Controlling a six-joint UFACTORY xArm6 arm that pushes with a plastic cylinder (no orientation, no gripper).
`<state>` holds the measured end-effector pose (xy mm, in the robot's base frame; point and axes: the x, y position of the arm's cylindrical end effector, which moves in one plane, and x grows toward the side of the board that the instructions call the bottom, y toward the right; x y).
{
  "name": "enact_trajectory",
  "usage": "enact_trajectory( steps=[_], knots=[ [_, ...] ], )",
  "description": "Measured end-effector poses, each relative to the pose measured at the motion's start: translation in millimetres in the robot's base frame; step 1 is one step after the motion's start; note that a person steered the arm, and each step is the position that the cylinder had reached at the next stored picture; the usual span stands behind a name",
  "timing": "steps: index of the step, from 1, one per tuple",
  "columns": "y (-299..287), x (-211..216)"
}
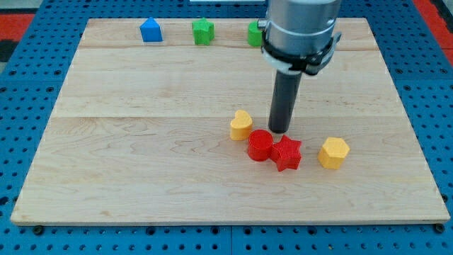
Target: Push the yellow heart left side of the red star horizontally
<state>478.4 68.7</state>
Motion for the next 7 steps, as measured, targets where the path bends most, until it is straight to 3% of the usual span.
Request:
enact_trajectory(
  steps=[3, 5, 7],
  knots=[
    [-55.7, -2.1],
    [-11.6, 4.3],
    [-39.5, 16.9]
  ],
)
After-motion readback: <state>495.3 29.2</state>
